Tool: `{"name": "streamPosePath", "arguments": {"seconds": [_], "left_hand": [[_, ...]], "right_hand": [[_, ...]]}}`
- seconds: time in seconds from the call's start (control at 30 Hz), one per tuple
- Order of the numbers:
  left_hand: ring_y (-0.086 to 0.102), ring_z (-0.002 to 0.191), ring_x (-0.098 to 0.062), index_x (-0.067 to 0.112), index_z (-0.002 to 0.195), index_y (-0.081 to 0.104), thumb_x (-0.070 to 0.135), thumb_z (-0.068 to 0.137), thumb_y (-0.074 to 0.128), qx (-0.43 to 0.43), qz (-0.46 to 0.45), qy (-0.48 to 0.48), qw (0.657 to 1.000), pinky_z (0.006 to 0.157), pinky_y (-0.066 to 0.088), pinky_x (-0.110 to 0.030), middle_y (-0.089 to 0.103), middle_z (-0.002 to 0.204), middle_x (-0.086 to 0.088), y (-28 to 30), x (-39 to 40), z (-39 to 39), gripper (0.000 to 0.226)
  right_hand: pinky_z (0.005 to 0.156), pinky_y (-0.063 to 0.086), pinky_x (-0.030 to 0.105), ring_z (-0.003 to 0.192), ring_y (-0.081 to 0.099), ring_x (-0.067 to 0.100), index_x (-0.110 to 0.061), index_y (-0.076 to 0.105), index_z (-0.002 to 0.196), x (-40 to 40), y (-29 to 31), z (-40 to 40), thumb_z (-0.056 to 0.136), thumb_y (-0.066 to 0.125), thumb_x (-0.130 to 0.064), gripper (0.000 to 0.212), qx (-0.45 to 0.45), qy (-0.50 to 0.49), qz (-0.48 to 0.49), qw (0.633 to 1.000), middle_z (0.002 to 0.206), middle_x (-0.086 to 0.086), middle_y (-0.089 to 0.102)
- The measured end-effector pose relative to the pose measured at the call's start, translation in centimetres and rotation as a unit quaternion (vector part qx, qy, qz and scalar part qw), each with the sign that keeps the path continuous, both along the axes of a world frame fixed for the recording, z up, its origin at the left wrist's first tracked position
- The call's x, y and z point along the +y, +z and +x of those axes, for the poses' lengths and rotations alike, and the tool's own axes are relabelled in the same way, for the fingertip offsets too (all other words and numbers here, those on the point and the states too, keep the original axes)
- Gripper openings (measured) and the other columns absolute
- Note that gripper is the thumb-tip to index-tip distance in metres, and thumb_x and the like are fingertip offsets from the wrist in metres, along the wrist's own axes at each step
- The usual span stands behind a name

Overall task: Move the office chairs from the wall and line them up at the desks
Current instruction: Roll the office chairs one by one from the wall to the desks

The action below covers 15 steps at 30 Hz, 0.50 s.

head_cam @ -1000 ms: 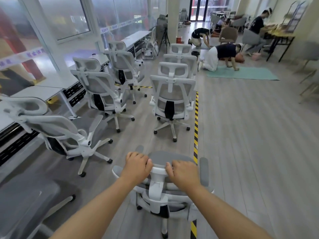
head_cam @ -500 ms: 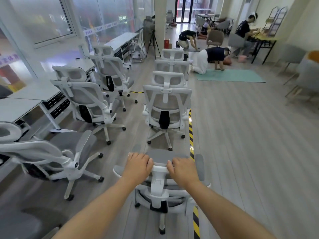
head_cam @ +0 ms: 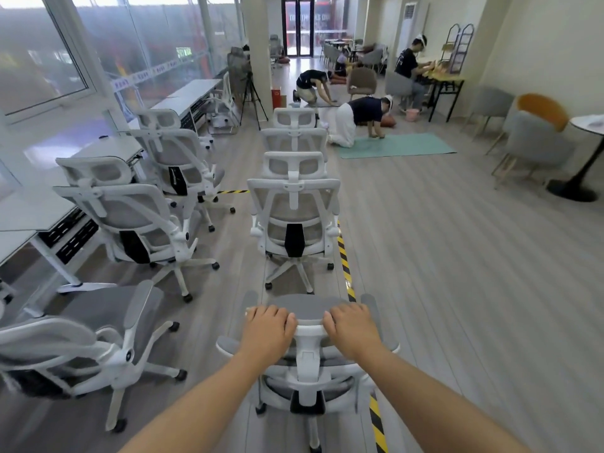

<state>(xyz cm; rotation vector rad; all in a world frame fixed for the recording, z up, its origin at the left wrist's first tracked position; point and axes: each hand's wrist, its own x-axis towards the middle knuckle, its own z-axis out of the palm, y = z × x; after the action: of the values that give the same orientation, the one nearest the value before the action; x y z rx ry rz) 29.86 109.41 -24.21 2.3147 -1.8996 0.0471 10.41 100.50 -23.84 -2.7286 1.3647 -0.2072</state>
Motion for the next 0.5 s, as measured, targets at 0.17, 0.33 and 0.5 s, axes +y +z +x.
{"name": "streamPosePath", "arguments": {"seconds": [0.17, 0.33, 0.5], "left_hand": [[0.052, 0.103, -0.023, 0.021, 0.109, 0.056, 0.033, 0.103, 0.025, -0.011, 0.069, -0.03, 0.997, 0.096, 0.036, -0.039, 0.06, 0.109, 0.001, 2.2, -0.4, -0.5, 0.034], [0.056, 0.101, -0.028, 0.024, 0.105, 0.057, 0.034, 0.102, 0.024, 0.036, 0.126, -0.046, 0.99, 0.093, 0.04, -0.043, 0.064, 0.11, -0.003, 2.7, -1.9, -1.4, 0.034], [0.056, 0.099, -0.027, 0.023, 0.108, 0.057, 0.043, 0.102, 0.021, 0.069, 0.107, -0.11, 0.986, 0.088, 0.039, -0.041, 0.063, 0.112, -0.003, 2.3, -2.7, -5.3, 0.042]], "right_hand": [[0.096, 0.039, 0.037, 0.09, 0.044, 0.017, -0.026, 0.059, 0.104, 0.0, 0.2, -0.2, 0.085, -0.009, -0.049, 0.074, 0.015, -0.004, 0.03, 0.999, 0.097, -0.005, 0.056], [0.096, 0.039, 0.033, 0.102, 0.049, 0.016, -0.023, 0.061, 0.11, 1.0, 0.6, -2.1, 0.103, 0.017, -0.043, 0.049, -0.034, -0.067, 0.036, 0.997, 0.108, -0.005, 0.059], [0.092, 0.044, 0.036, 0.109, 0.058, 0.021, -0.023, 0.057, 0.125, 2.7, 0.4, -6.2, 0.101, 0.028, -0.042, 0.042, -0.059, -0.151, 0.025, 0.986, 0.119, -0.003, 0.062]]}}
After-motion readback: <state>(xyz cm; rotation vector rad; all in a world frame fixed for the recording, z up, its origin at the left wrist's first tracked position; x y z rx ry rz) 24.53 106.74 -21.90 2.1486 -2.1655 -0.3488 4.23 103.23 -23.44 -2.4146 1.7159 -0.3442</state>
